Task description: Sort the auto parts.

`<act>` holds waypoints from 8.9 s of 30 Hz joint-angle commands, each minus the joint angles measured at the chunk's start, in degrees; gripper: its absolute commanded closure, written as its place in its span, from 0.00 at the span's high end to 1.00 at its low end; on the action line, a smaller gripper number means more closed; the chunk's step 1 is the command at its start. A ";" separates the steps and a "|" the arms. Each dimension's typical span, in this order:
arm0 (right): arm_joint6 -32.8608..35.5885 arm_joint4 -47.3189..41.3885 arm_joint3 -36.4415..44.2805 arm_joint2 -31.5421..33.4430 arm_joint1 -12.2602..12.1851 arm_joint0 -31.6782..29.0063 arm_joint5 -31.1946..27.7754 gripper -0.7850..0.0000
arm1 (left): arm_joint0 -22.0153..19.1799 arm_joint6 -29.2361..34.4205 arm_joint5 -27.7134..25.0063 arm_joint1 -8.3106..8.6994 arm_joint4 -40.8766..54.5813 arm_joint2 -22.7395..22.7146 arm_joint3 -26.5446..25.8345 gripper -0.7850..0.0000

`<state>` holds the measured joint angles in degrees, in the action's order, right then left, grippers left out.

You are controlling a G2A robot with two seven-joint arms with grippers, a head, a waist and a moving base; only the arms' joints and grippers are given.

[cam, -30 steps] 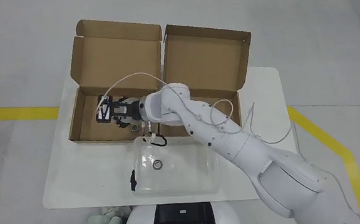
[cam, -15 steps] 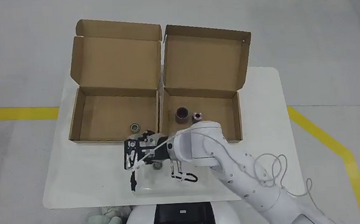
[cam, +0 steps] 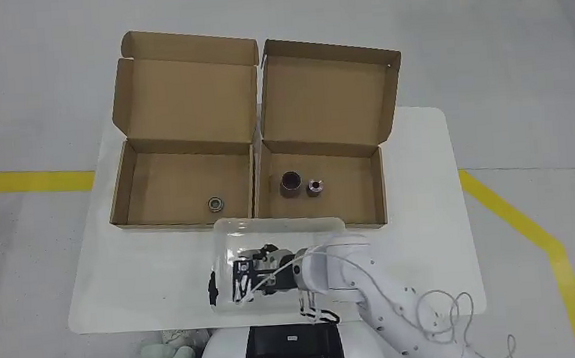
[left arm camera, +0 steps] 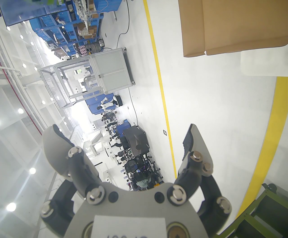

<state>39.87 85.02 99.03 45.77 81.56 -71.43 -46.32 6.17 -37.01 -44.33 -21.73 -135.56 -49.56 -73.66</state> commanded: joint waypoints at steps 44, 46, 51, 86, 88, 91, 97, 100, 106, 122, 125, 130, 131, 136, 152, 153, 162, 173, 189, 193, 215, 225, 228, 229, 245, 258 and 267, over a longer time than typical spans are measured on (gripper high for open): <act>5.08 0.75 -13.60 -10.73 3.05 8.78 11.78 0.00 | 0.00 0.00 0.00 0.00 0.00 0.00 0.00 1.00; 4.94 1.15 -13.05 -10.70 3.00 8.74 12.10 0.00 | 0.00 0.00 0.00 0.00 0.00 0.00 0.00 1.00; 3.95 1.66 -10.55 -10.02 2.56 7.76 12.39 0.00 | 0.00 0.00 0.00 0.00 0.00 0.00 0.00 1.00; -3.15 3.20 -19.26 -14.11 4.52 14.61 10.65 0.40 | 0.00 0.00 0.00 0.00 0.00 0.00 0.00 1.00; -3.49 3.23 -19.84 -14.40 4.78 15.00 10.92 0.41 | 0.00 0.00 0.00 0.00 0.00 0.00 0.00 1.00; -3.87 3.34 -20.36 -14.67 5.09 15.51 11.28 0.41 | 0.00 0.00 0.00 0.00 0.00 0.00 0.00 1.00; -4.24 3.66 -21.62 -15.39 5.74 16.53 11.42 0.41 | 0.00 0.00 0.00 0.00 0.00 0.00 0.00 1.00; -4.45 3.61 -22.44 -15.54 6.03 16.97 11.48 0.40 | 0.00 0.00 0.00 0.00 0.00 0.00 0.00 1.00; -4.86 3.15 -23.87 -15.52 6.44 17.45 11.45 0.38 | 0.00 0.00 0.00 0.00 0.00 0.00 0.00 1.00; -5.19 3.81 -22.20 -14.55 6.50 16.71 12.03 0.00 | 0.00 0.00 0.00 0.00 0.00 0.00 0.00 1.00; -4.96 3.73 -19.57 -13.20 5.72 14.92 11.63 0.00 | 0.00 0.00 0.00 0.00 0.00 0.00 0.00 1.00; -2.97 3.72 -14.37 -10.45 4.06 11.29 10.11 0.00 | 0.00 0.00 0.00 0.00 0.00 0.00 0.00 1.00; -2.39 3.83 -13.17 -9.90 3.72 10.54 9.81 0.00 | 0.00 0.00 0.00 0.00 0.00 0.00 0.00 1.00; -1.54 2.77 -6.33 -6.20 2.01 6.64 8.32 0.00 | 0.00 0.00 0.00 0.00 0.00 0.00 0.00 1.00; -18.78 -10.17 3.61 5.64 -0.50 6.55 2.62 0.00 | 0.00 0.00 0.00 0.00 0.00 0.00 0.00 1.00; -20.08 -11.21 3.75 6.16 -0.49 7.09 2.64 0.00 | 0.00 0.00 0.00 0.00 0.00 0.00 0.00 1.00; -30.50 -17.63 6.37 10.80 -0.23 12.59 5.19 0.00 | 0.00 0.00 0.00 0.00 0.00 0.00 0.00 1.00; -47.54 -18.19 5.41 12.68 0.03 14.76 4.05 0.00 | 0.00 0.00 0.00 0.00 0.00 0.00 0.00 1.00; -55.25 -11.21 4.83 14.84 -0.86 12.17 3.99 0.00 | 0.00 0.00 0.00 0.00 0.00 0.00 0.00 1.00; -50.15 -9.90 5.38 14.33 -0.92 11.64 7.23 0.00 | 0.00 0.00 0.00 0.00 0.00 0.00 0.00 1.00; -12.91 -23.70 -34.61 -7.12 5.92 35.97 5.44 0.00 | 0.00 0.00 0.00 0.00 0.00 0.00 0.00 1.00; -13.93 -22.83 -47.94 -17.30 12.71 41.72 10.74 0.00 | 0.00 0.00 0.00 0.00 0.00 0.00 0.00 1.00; -14.86 -21.97 -51.20 -19.26 14.63 42.77 12.50 0.00 | 0.00 0.00 0.00 0.00 0.00 0.00 0.00 1.00; -15.30 -21.81 -52.27 -19.72 15.21 43.03 13.08 0.00 | 0.00 0.00 0.00 0.00 0.00 0.00 0.00 1.00; -20.07 -19.45 -64.31 -22.26 21.17 45.88 16.59 0.86 | 0.00 0.00 0.00 0.00 0.00 0.00 0.00 1.00; -29.98 -21.34 -60.27 -14.43 17.99 47.96 8.09 1.00 | 0.00 0.00 0.00 0.00 0.00 0.00 0.00 1.00; -29.46 -16.79 -47.20 -4.13 10.90 42.06 5.73 1.00 | 0.00 0.00 0.00 0.00 0.00 0.00 0.00 1.00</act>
<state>9.38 67.74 49.39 39.96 93.46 -27.94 -40.61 6.17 -37.01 -44.33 -21.73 -135.56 -49.56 -73.66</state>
